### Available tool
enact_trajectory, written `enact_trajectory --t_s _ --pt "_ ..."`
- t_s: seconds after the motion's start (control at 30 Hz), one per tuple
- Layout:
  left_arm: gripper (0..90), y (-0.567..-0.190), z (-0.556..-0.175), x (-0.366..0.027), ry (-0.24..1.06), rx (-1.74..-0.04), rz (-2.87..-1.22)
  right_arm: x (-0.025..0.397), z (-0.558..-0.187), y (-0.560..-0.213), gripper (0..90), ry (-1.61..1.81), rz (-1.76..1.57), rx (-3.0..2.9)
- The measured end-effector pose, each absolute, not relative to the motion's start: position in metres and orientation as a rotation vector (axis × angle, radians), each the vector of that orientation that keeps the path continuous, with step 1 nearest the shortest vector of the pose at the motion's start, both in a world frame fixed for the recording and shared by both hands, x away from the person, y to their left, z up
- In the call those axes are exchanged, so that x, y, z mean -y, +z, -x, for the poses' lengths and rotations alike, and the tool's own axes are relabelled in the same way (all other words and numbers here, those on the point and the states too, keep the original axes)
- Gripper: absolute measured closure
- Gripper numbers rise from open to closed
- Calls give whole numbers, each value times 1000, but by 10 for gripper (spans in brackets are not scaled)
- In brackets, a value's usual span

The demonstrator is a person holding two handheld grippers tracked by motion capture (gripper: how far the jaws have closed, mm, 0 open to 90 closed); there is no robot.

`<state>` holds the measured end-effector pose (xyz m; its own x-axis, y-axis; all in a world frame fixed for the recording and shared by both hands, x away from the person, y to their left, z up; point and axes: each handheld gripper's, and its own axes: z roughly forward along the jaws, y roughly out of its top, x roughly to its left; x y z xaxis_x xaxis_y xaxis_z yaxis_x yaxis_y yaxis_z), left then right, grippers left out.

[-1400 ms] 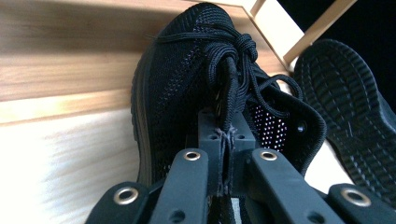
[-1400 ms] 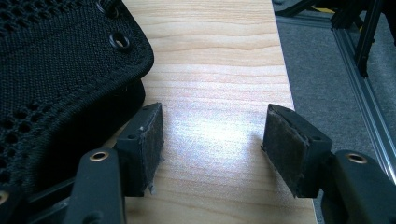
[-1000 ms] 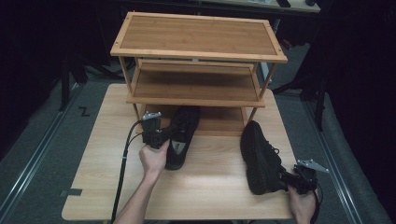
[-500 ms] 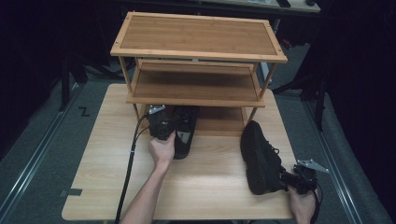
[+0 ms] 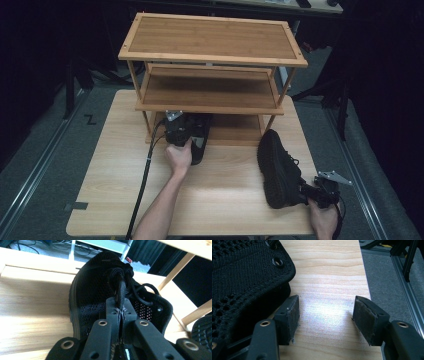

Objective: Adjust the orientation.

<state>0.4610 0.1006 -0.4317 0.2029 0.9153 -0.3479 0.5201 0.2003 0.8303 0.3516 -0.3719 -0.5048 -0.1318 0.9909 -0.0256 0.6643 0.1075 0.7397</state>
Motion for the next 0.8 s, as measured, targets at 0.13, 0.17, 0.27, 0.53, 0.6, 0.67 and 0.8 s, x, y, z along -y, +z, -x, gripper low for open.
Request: enact_trajectory --t_s 0.13,0.17,0.27,0.53,0.6,0.67,0.8 --pt "878 -434 -465 -100 474 -1459 -1422 372 -352 -505 386 797 -1607 -1860" --pt "878 -434 -466 -99 474 -1460 -1414 372 -352 -505 387 797 -1608 -1860" --pt "877 -435 -468 -97 479 -1463 -1398 372 -352 -505 386 797 -1606 -1860" --pt "876 -439 -475 -97 488 -1471 -1364 372 -351 -505 386 798 -1609 -1860" --pt "876 -440 -476 -97 488 -1473 -1352 371 -351 -505 386 798 -1609 -1860" --pt "875 -440 -476 -96 482 -1475 -1339 371 -351 -505 387 798 -1609 -1861" --pt "874 -441 -479 -95 484 -1480 -1316 371 -351 -505 386 798 -1609 -1861"
